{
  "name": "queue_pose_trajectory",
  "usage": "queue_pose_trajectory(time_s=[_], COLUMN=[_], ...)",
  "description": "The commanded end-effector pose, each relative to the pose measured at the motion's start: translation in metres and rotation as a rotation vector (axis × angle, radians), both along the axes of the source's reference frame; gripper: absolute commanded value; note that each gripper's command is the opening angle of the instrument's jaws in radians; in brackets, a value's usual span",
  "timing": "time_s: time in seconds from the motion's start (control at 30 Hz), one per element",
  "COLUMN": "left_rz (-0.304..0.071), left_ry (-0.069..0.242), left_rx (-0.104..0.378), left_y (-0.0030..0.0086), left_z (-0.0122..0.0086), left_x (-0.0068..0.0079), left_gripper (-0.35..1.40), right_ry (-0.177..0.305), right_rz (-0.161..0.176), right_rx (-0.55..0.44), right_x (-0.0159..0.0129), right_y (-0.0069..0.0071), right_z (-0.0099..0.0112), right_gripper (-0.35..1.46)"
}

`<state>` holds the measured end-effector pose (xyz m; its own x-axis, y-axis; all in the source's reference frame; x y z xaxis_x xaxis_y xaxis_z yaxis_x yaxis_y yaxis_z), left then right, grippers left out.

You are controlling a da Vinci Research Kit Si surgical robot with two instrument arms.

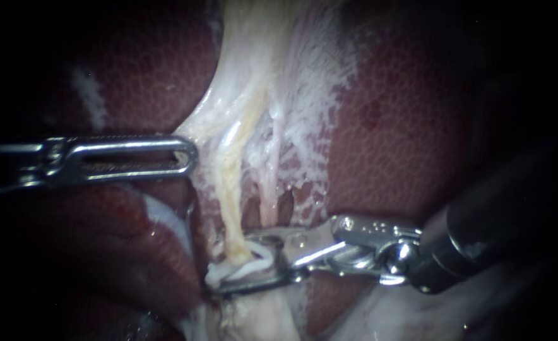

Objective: Clipping second clip left tube

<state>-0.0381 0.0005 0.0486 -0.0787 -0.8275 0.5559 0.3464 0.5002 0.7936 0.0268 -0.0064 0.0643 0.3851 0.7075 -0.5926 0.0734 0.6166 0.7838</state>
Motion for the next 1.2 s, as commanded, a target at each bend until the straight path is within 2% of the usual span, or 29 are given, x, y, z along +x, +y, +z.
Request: queue_pose_trajectory(time_s=[0.03,0.53,0.6,0.63,0.7,0.73,0.9,1.2], left_rz=[0.0,-0.001,-0.001,-0.001,-0.001,-0.001,-0.001,-0.001], left_ry=[0.0,0.001,0.001,0.001,0.001,0.001,0.001,0.001], left_rx=[0.0,-0.001,-0.001,-0.001,-0.001,-0.001,-0.001,-0.001], left_y=[0.0,-0.0001,-0.0001,-0.0001,-0.0001,-0.0001,-0.0001,-0.0001], left_z=[0.0,0.0,0.0,0.0,0.0,0.0,0.0,0.0001], left_x=[0.0,-0.0001,-0.0001,-0.0001,-0.0001,-0.0001,-0.0001,-0.0001], left_gripper=[-0.35,-0.35,-0.35,-0.35,-0.35,-0.35,-0.35,-0.35], right_ry=[0.003,0.005,0.0,-0.004,-0.035,-0.046,-0.062,-0.062], right_rz=[0.003,0.005,0.014,0.025,0.034,0.035,0.055,0.054], right_rx=[0.0,0.004,0.001,-0.003,-0.012,-0.014,-0.017,-0.02], right_x=[0.0002,0.0007,0.0005,0.0004,0.0,-0.0002,-0.0012,-0.0012], right_y=[0.0,0.0004,0.0006,0.0007,0.0011,0.0014,0.0025,0.0023], right_z=[0.0,-0.0001,-0.0001,-0.0001,-0.0001,-0.0001,0.0003,0.0006], right_gripper=[0.51,0.42,0.3,0.17,-0.24,-0.35,-0.35,-0.35])
